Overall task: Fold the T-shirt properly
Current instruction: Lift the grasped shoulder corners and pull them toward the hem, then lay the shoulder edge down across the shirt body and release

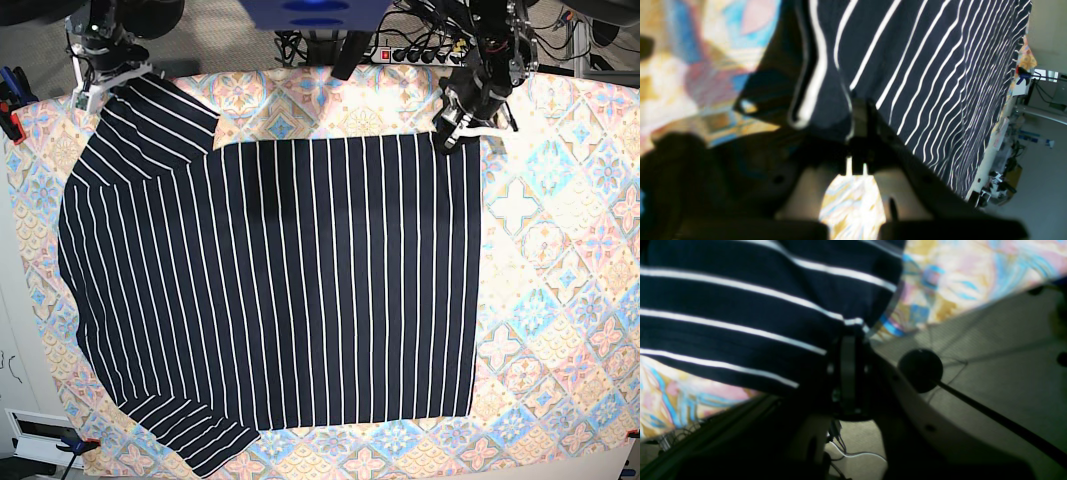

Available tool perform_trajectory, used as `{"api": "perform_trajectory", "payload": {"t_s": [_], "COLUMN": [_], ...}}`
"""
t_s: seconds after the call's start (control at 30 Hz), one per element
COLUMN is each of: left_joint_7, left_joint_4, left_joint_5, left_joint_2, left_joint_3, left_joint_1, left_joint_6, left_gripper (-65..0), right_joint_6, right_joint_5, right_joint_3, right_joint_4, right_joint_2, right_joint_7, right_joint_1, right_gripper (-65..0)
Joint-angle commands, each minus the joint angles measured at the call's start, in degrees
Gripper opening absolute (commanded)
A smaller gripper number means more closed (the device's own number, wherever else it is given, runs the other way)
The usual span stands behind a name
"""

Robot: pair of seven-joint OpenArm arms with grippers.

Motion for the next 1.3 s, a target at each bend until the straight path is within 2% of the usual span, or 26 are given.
{"api": "perform_trajectory", "payload": {"t_s": [0.0, 0.33, 0.53, 0.73, 0.9, 1.03, 1.27], "left_joint_7": [1.1, 1.1, 1.1, 1.1, 1.1, 1.1, 1.1], "left_joint_4": [-0.4, -0.4, -0.4, 3.4, 13.3, 19.3, 22.7], "left_joint_5": [3.6, 3.6, 3.7, 3.7, 3.9, 4.0, 4.1], "left_joint_2": [-0.9, -1.0, -1.0, -2.4, -2.5, -2.5, -2.5], "left_joint_3": [-0.2, -0.1, -0.4, -0.2, -0.3, -0.3, -0.2], "left_joint_1": [2.3, 9.1, 12.4, 13.5, 14.0, 12.5, 6.1], "left_joint_6": [3.3, 3.2, -0.4, -0.8, -0.8, -0.7, -0.7], "left_gripper": [-65.0, -65.0, -65.0, -65.0, -65.0, -65.0, -65.0], "right_joint_6": [0.1, 0.2, 0.2, 0.2, 0.2, 0.2, 0.2], "right_joint_5": [0.1, 0.1, 0.1, 0.1, 0.1, 0.1, 0.1], "right_joint_3": [1.0, 2.6, 2.6, 4.3, 6.4, 6.5, 6.4], "right_joint_4": [1.1, 3.4, 6.9, 12.1, 14.3, 16.0, 16.5], "right_joint_2": [0.5, 0.6, 0.6, 0.5, 0.5, 0.6, 0.6], "right_joint_7": [0.7, 0.8, 0.8, 0.9, 0.9, 0.9, 0.4], "right_joint_1": [-1.4, -8.2, -12.4, -14.3, -13.3, -9.2, -1.0], "right_gripper": [-65.0, -65.0, -65.0, -65.0, -65.0, -65.0, -65.0]}}
